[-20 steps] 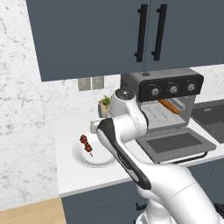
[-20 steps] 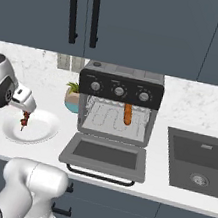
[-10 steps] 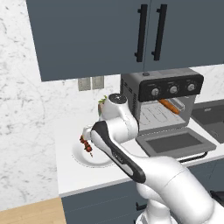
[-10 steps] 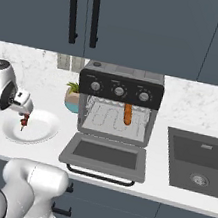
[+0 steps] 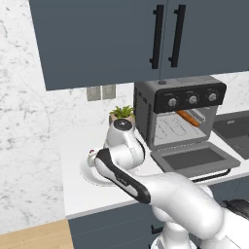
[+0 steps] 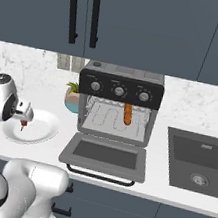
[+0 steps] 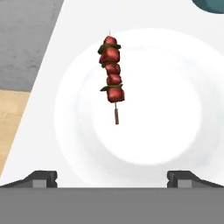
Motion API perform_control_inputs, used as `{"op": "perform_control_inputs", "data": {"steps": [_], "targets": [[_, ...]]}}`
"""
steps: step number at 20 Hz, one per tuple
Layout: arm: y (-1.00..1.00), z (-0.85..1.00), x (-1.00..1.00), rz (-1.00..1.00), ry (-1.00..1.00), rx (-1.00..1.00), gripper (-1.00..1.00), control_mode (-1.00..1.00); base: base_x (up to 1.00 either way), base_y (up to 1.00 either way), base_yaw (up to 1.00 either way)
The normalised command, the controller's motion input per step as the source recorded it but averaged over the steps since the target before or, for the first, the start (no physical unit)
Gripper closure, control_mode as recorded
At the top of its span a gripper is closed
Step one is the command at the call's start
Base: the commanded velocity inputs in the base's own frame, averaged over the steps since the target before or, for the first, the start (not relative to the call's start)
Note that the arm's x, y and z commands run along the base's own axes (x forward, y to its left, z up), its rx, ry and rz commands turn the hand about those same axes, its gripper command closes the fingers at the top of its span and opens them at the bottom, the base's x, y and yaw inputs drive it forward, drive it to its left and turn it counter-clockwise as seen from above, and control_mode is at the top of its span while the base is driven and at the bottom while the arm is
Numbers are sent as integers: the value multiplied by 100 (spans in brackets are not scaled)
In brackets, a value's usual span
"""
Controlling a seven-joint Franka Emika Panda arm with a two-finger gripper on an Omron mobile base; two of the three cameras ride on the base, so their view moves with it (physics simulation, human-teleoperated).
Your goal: Pick up the kebab skewer and baguette bread, and place them inside the toaster oven. Close the toaster oven door and start by setting the timer.
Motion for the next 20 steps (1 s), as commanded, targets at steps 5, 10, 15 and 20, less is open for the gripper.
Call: {"op": "perform_control_inputs", "data": {"steps": [5,10,15,20], "targets": [[1,-32,48,0,-1,0,-100,-100,0,0,0],[1,-31,51,0,0,0,-100,-100,0,0,0],[15,-33,43,0,0,0,-100,-100,0,0,0],[21,-12,16,0,0,0,-100,-100,0,0,0]]}}
